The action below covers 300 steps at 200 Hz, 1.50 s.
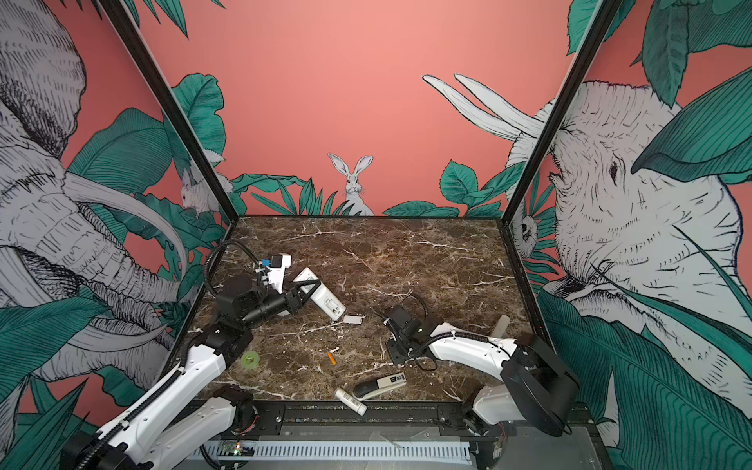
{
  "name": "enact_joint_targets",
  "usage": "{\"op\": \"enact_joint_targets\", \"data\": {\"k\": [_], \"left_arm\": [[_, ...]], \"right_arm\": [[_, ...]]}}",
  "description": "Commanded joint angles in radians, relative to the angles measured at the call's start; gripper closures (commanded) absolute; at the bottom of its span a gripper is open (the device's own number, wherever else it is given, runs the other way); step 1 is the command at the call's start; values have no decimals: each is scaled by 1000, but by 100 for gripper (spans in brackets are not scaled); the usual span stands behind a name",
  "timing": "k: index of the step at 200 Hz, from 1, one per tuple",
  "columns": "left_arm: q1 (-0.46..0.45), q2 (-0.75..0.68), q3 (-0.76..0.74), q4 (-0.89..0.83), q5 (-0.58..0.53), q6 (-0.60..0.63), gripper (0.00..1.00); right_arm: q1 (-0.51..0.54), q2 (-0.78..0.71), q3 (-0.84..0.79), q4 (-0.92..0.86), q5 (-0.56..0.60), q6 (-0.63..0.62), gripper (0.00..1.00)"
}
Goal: Load the batteries into the remote control
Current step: 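Grasp an orange battery upright with the right gripper, then carry the battery to the open compartment of the remote held by the left gripper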
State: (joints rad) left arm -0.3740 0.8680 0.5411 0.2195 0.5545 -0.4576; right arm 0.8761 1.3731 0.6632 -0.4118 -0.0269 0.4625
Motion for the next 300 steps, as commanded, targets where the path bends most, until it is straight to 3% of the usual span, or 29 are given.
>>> {"op": "enact_joint_targets", "data": {"k": [1, 78, 122, 164, 232, 300], "left_arm": [[5, -6, -9, 55, 10, -17, 100], [4, 22, -70, 152, 1, -89, 100], [4, 37, -79, 152, 0, -85, 100], [4, 100, -74, 191, 39, -116, 100], [4, 192, -7, 121, 232, -90, 100], [4, 319, 7, 295, 386, -238, 100]], "right_arm": [[4, 24, 15, 27, -8, -13, 67], [7, 93, 45, 46, -11, -24, 83], [9, 49, 38, 48, 5, -31, 91], [11, -19, 29, 71, 0, -60, 92], [26, -185, 15, 182, -96, -130, 91], [87, -248, 80, 270, -165, -167, 90]]}}
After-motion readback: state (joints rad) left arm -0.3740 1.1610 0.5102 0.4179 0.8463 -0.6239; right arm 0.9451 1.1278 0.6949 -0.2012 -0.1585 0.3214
